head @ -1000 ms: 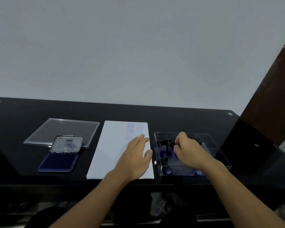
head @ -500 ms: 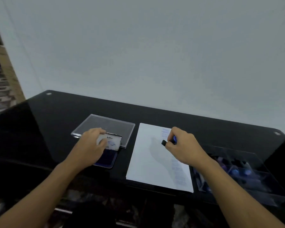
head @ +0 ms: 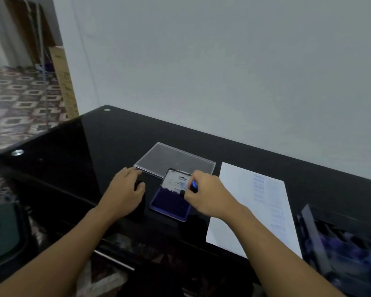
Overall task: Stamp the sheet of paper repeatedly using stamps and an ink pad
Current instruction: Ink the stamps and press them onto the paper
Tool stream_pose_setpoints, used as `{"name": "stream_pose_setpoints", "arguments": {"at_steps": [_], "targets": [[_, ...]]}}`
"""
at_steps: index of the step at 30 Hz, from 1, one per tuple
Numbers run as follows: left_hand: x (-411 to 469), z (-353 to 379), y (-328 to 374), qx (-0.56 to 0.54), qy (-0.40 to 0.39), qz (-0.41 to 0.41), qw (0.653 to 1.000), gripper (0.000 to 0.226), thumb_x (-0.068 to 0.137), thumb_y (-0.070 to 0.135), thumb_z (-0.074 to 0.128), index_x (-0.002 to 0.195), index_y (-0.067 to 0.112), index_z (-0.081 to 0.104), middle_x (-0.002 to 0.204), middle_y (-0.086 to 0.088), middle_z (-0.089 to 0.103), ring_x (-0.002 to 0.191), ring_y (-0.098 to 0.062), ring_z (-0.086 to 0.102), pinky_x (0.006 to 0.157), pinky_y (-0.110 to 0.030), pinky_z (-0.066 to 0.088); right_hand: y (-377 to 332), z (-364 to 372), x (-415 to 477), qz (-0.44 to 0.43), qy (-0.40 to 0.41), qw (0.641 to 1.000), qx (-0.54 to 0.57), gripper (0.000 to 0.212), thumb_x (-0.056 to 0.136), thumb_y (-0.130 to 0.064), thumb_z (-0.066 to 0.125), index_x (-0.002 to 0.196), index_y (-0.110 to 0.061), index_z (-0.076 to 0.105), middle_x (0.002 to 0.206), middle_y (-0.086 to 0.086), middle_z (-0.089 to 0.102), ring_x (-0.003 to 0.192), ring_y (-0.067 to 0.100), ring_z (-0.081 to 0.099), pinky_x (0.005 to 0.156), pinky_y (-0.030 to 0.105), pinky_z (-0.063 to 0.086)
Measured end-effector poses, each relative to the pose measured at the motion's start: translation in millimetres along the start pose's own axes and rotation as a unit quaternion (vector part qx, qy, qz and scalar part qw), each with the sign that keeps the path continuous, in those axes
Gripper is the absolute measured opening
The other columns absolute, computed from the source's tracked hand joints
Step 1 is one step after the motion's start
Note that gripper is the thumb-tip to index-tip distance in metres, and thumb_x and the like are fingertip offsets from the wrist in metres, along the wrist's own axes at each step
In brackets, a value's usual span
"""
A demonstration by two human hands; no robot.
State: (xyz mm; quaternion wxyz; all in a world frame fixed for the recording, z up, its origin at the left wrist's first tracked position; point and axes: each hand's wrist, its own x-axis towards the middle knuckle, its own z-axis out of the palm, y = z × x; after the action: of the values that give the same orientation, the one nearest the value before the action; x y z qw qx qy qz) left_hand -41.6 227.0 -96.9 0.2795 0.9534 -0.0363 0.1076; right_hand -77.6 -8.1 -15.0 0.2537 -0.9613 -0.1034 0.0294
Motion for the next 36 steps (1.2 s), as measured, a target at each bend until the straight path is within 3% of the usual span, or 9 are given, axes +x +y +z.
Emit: {"name": "stream_pose_setpoints", "arguments": {"at_steps": [3, 6, 8, 15, 21, 29, 32, 36], "targets": [[0, 11, -3, 0.044, 0.001, -0.011, 0.999, 0.050, 0.092, 0.035, 0.048, 0.133, 0.009, 0.058, 0.141, -0.010, 0.054, 0.133, -0.027, 0.045, 0.115, -0.042, 0.032, -8, 10, 11, -0.007, -0.019, 1.000, -0.011, 0.011, 0.092, -0.026, 0.061, 0.091, -0.019, 0.053, 0.103, 0.005, 0.064, 0.087, 0.022, 0.064, 0.072, 0.042, 0.061], [-5, 21, -4, 0.088, 0.002, -0.033, 0.996, 0.049, 0.097, 0.037, 0.045, 0.142, 0.018, 0.050, 0.154, -0.003, 0.040, 0.145, -0.023, 0.030, 0.120, -0.043, 0.021, -15, 15, 18, -0.008, -0.038, 0.999, -0.023, 0.011, 0.093, -0.031, 0.054, 0.088, -0.021, 0.050, 0.105, 0.005, 0.065, 0.090, 0.025, 0.065, 0.070, 0.046, 0.061], [-6, 24, -3, 0.097, 0.017, -0.034, 0.995, 0.048, 0.097, 0.037, 0.044, 0.142, 0.021, 0.049, 0.154, 0.000, 0.040, 0.146, -0.021, 0.029, 0.120, -0.043, 0.019, -18, 18, 23, -0.007, -0.052, 0.998, -0.044, 0.012, 0.094, -0.030, 0.051, 0.089, -0.019, 0.051, 0.100, 0.005, 0.064, 0.087, 0.025, 0.064, 0.073, 0.047, 0.060], [-9, 23, -2, 0.109, 0.020, -0.021, 0.994, 0.048, 0.098, 0.040, 0.038, 0.142, 0.022, 0.046, 0.154, 0.002, 0.039, 0.145, -0.018, 0.028, 0.120, -0.043, 0.021, -30, 29, 35, -0.022, -0.064, 0.995, -0.076, 0.012, 0.092, -0.032, 0.053, 0.089, -0.020, 0.050, 0.092, 0.004, 0.063, 0.085, 0.024, 0.063, 0.074, 0.042, 0.057], [-10, 23, -1, 0.118, 0.026, -0.018, 0.993, 0.046, 0.099, 0.039, 0.038, 0.140, 0.022, 0.046, 0.154, 0.002, 0.038, 0.145, -0.017, 0.027, 0.120, -0.042, 0.019, -29, 50, 34, -0.042, -0.019, 0.994, -0.097, 0.012, 0.095, -0.029, 0.051, 0.091, -0.021, 0.043, 0.087, 0.002, 0.059, 0.080, 0.021, 0.058, 0.065, 0.032, 0.044], [-10, 24, 0, 0.122, 0.033, -0.022, 0.992, 0.045, 0.098, 0.039, 0.038, 0.138, 0.022, 0.047, 0.152, 0.002, 0.041, 0.144, -0.017, 0.030, 0.119, -0.043, 0.021, -21, 69, 33, -0.041, 0.044, 0.995, -0.076, 0.010, 0.095, -0.030, 0.048, 0.089, -0.024, 0.043, 0.086, 0.003, 0.065, 0.078, 0.021, 0.061, 0.063, 0.035, 0.053], [-9, 25, 0, 0.120, 0.035, -0.023, 0.992, 0.045, 0.097, 0.039, 0.039, 0.138, 0.022, 0.048, 0.151, 0.003, 0.042, 0.143, -0.016, 0.031, 0.119, -0.042, 0.021, -19, 71, 33, -0.048, 0.047, 0.996, -0.063, 0.012, 0.096, -0.028, 0.048, 0.088, -0.025, 0.040, 0.087, 0.003, 0.064, 0.077, 0.020, 0.060, 0.057, 0.030, 0.046], [-9, 25, 0, 0.118, 0.040, -0.025, 0.992, 0.043, 0.097, 0.039, 0.040, 0.135, 0.022, 0.050, 0.148, 0.003, 0.044, 0.141, -0.016, 0.033, 0.118, -0.042, 0.022, -20, 71, 37, -0.048, 0.043, 0.996, -0.059, 0.012, 0.095, -0.025, 0.048, 0.086, -0.022, 0.040, 0.082, 0.003, 0.062, 0.075, 0.023, 0.058, 0.060, 0.035, 0.048]]}}
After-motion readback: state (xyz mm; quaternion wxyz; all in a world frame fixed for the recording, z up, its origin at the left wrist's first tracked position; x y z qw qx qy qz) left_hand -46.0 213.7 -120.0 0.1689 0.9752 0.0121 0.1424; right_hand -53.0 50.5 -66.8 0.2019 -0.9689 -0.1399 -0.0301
